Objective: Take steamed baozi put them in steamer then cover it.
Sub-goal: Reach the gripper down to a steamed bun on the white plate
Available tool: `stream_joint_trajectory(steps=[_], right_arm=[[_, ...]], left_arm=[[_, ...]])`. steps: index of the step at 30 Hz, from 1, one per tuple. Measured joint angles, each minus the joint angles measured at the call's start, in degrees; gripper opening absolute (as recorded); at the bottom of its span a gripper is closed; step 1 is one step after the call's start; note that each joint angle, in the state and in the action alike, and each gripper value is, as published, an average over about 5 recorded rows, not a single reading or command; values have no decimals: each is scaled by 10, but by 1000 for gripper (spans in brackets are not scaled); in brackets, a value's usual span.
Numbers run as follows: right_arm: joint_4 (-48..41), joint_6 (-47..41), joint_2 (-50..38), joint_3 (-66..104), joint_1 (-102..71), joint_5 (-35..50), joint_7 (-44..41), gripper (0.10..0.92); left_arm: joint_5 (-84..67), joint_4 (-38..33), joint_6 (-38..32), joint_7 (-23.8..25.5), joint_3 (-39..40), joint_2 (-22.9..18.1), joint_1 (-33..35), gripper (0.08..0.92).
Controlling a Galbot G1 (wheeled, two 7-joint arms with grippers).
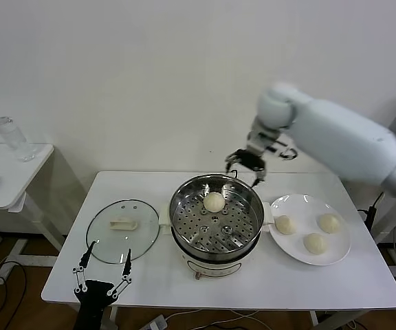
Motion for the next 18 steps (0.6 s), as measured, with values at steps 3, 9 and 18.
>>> stream_joint_trajectory(steps=[3, 9, 18], right_arm=[[-13, -34, -31, -26, -2, 30, 11, 823], [-34, -90, -64, -77, -19, 64, 56, 823], [-83, -137, -58, -98, -64, 68, 123, 823]], left_arm=[[0, -1, 1, 0, 2, 1, -1, 823], [0, -1, 2, 0, 5, -1, -2, 823], [-5, -6, 4, 0, -5, -3, -5, 823]])
